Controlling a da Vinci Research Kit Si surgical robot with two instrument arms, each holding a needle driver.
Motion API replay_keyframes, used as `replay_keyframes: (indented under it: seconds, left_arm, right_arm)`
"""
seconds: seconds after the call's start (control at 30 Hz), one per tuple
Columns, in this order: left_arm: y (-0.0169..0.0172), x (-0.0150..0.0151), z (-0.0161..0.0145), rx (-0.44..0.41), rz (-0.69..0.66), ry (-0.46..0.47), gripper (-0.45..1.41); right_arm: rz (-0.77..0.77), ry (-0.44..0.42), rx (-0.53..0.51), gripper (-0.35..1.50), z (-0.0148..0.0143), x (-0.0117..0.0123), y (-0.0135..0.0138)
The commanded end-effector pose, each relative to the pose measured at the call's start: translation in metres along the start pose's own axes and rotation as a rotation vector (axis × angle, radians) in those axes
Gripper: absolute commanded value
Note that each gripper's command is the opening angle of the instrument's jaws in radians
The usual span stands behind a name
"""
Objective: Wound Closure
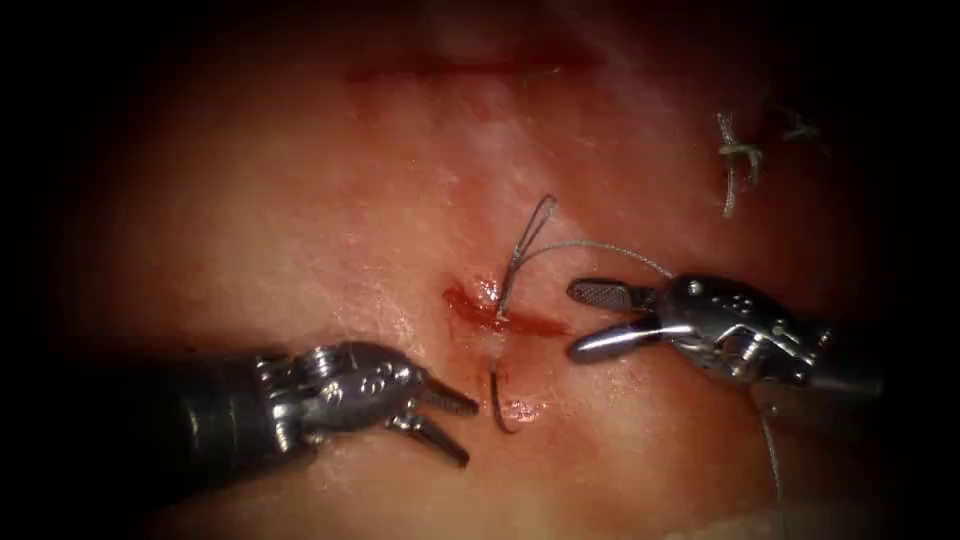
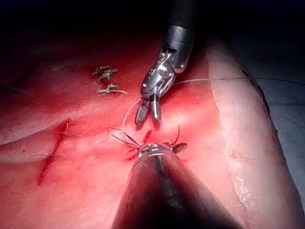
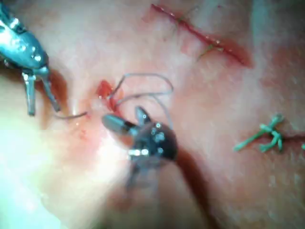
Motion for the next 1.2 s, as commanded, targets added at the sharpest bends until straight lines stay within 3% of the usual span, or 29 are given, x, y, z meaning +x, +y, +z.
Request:
replay_keyframes:
  seconds: [0.03, 0.17, 0.5, 0.87, 0.9, 0.93, 1.0, 1.2]
  left_arm:
    - [-0.0003, 0.0004, 0.0005, 0.028, 0.02, 0.046, 0.49]
    - [-0.0004, 0.001, 0.0005, 0.088, 0.019, 0.068, 0.49]
    - [-0.0002, -0.0009, 0.0037, 0.034, 0.025, 0.062, 0.72]
    - [-0.0008, -0.0013, 0.0057, 0.035, 0.031, 0.058, 0.71]
    - [-0.0011, -0.0013, 0.0058, 0.036, 0.031, 0.058, 0.64]
    - [-0.0013, -0.0013, 0.0057, 0.034, 0.032, 0.064, 0.42]
    - [-0.0011, -0.0016, 0.005, 0.013, 0.036, 0.09, -0.45]
    - [-0.0003, -0.0007, 0.0041, -0.003, -0.065, 0.154, -0.45]
  right_arm:
    - [-0.001, 0.001, -0.003, 1.23, 0.0008, -0.0007, 0.0002]
    - [-0.002, 0.0, -0.003, 1.18, 0.0008, -0.0009, 0.0002]
    - [-0.007, -0.002, -0.007, 1.16, 0.0014, -0.0014, -0.0002]
    - [-0.008, 0.004, -0.01, 1.14, 0.0019, -0.0017, -0.0002]
    - [-0.008, 0.004, -0.01, 1.13, 0.002, -0.0017, -0.0002]
    - [-0.008, 0.004, -0.01, 1.13, 0.0019, -0.0017, -0.0002]
    - [-0.008, 0.007, -0.009, 1.11, 0.0019, -0.0018, -0.0002]
    - [-0.006, 0.016, -0.008, 1.06, 0.002, -0.0018, -0.0007]
